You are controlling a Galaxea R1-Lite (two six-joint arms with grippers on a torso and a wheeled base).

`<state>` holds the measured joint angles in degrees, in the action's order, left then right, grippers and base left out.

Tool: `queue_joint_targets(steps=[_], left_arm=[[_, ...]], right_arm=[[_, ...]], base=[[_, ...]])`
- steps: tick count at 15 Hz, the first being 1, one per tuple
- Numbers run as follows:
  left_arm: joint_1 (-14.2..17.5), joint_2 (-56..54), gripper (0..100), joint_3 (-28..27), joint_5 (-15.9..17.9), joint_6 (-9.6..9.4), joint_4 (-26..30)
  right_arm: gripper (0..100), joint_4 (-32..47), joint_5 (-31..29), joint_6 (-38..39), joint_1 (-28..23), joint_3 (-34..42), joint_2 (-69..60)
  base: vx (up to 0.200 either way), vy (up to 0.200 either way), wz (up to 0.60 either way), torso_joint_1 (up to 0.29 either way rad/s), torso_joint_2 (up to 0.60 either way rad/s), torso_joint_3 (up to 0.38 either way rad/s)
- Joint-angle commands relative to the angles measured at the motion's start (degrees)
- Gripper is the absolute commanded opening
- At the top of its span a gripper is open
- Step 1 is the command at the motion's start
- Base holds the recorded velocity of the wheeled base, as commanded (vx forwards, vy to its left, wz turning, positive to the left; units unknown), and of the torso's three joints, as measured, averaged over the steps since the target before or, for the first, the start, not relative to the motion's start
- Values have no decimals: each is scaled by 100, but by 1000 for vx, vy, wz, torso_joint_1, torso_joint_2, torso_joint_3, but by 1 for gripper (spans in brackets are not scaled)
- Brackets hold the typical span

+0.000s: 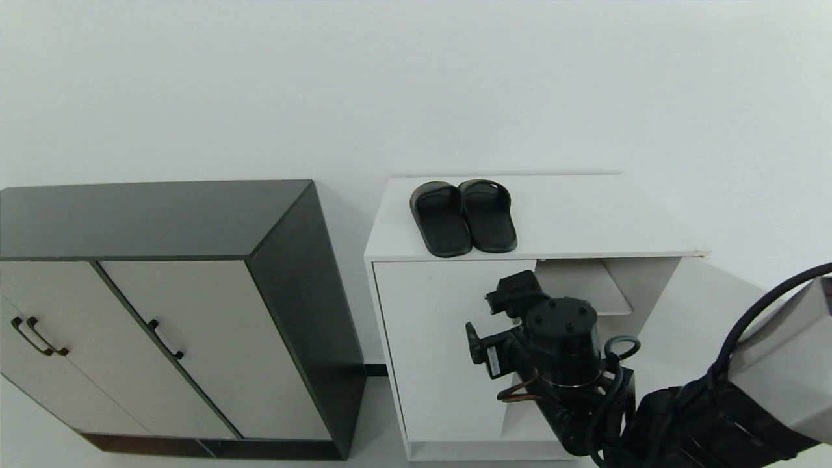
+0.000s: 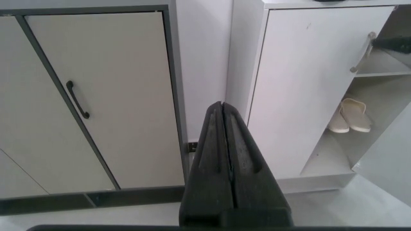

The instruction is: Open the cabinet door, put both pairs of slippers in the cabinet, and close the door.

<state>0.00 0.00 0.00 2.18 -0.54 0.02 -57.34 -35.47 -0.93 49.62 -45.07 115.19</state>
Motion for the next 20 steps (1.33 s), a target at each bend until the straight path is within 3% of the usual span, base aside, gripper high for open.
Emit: queue_joint_targets(steps=[1,5,7,12,20], left_arm=[[0,0,0,0,2,1,-2],[0,0,0,0,2,1,-2],[0,0,0,0,2,1,-2],[0,9,0,0,2,-8,-2],[0,0,0,0,2,-34,-2]], right_arm=[[100,241,-3,40,66,-274,-480],[100,1568,23,57,57,-1013,-963],[100,1727,23,128,57,-1347,-910],[100,1709,5,576,13,-1777,-418],[100,1551,58,550,-180,-2059,-23]], base=[[0,0,0,0,0,0],[0,0,0,0,0,0],[0,0,0,0,0,0],[0,0,0,0,0,0],[200,0,0,3,2,1]])
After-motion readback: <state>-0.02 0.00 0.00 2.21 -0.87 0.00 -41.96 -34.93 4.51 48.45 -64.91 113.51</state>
